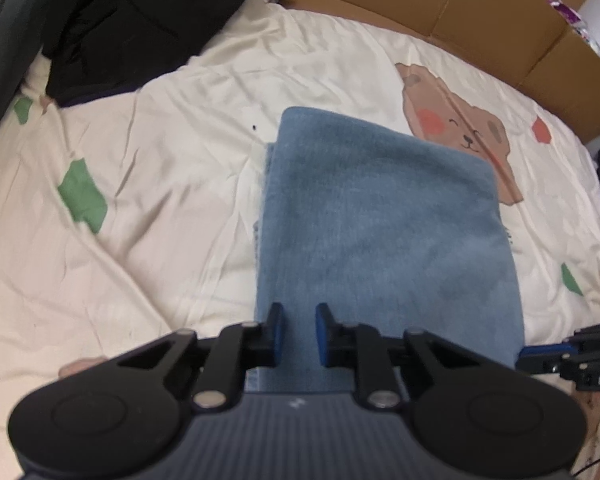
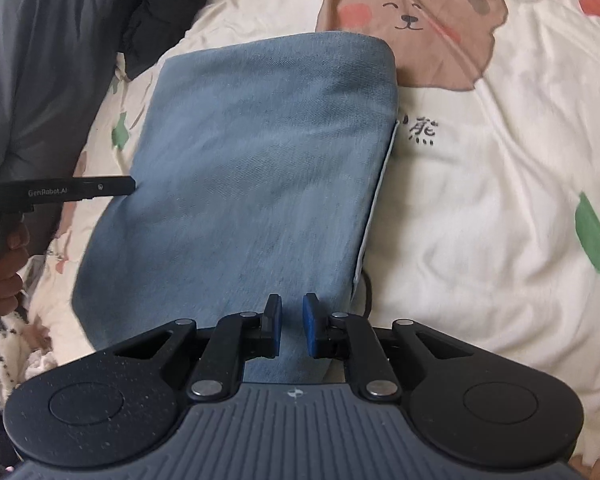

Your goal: Fold clothes

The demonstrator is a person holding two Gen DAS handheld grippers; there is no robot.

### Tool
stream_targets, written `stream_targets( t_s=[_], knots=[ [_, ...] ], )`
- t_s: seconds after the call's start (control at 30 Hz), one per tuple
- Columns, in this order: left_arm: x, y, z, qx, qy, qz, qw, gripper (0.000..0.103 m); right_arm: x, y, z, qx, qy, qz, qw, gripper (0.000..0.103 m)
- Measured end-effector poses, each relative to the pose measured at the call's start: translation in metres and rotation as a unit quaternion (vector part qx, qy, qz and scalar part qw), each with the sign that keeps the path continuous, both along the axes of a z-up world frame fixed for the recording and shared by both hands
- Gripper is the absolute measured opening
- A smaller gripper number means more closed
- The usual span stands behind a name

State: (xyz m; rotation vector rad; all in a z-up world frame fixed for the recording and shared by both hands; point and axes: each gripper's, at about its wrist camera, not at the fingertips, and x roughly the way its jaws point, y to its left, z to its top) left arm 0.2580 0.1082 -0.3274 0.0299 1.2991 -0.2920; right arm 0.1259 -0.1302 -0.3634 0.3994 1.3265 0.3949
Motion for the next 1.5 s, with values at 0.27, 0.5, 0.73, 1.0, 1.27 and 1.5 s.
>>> stream_targets(
  t_s=[0.27,0.5,0.73,1.0,1.27,1.5],
  knots=[
    [-0.029,0.015,0.02,-0.026,0.007,0.01,0.9996,0.041,-0.014,-0.006,0.0,-0.004,0.011,0.003,1.0,0.016],
    [-0.053,0.038,0.02,-0.037,0.025,0.043,0.9981,0.051,-0.024,0.008,-0.003,-0.013,0.019,0.029,0.999,0.024],
    [-0.084,0.055,0.008,-0.116,0.054,0.087,0.988,0.067,-0.029,0.014,-0.017,0.003,0.055,0.025,0.998,0.031],
    [-0.106,0.047,-0.016,-0.177,0.07,0.102,0.9764,0.07,-0.026,0.017,-0.02,-0.001,0.069,0.033,0.997,0.033],
    [-0.11,0.016,-0.042,-0.226,0.102,0.065,0.9666,0.07,-0.025,0.016,-0.022,0.0,0.076,0.034,0.997,0.033],
    [-0.12,-0.002,-0.057,-0.238,0.118,0.045,0.963,0.069,-0.024,0.019,-0.02,-0.005,0.071,0.039,0.997,0.034]
  ],
)
